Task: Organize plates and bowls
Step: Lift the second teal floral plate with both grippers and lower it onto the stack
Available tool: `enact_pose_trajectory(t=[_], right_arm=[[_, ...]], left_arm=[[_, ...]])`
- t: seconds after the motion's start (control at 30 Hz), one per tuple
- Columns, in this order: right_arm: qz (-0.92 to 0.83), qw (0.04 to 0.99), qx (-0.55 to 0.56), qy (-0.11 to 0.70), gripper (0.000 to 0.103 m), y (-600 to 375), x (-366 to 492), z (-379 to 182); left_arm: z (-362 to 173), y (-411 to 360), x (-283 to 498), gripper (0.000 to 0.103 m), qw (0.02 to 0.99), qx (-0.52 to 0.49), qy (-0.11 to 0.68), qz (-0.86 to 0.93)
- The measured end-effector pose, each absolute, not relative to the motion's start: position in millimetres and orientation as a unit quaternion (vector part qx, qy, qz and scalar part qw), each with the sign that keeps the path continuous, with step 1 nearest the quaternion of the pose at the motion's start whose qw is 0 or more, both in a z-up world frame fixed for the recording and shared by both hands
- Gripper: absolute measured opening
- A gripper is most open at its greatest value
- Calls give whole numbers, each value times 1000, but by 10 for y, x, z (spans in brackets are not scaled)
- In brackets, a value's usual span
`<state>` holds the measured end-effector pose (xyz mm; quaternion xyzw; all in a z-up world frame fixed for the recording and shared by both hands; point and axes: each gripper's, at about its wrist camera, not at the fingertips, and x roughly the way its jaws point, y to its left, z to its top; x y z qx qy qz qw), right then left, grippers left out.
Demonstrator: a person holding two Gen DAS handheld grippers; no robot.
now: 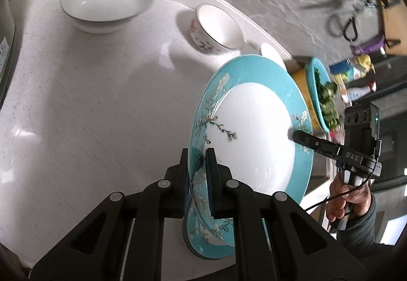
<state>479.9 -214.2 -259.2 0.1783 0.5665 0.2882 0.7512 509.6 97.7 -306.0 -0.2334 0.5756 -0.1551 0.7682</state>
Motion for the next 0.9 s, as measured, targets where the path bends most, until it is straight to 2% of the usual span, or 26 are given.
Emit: enact_pose_trajectory(t=[0.23, 0.43, 0.9], right_arm=[[261, 747, 206, 577, 12, -2472, 4293, -2836], [238, 741, 219, 588, 12, -2657, 3978, -3121], [215, 767, 166, 581, 13, -2631, 3787, -3327]], left_arm=[[-3162, 630, 4682, 9, 758, -217, 591, -174], [-3450, 402, 4389, 9, 743, -197, 614, -179], [-3708, 164, 4152, 10, 752, -150, 620, -163]])
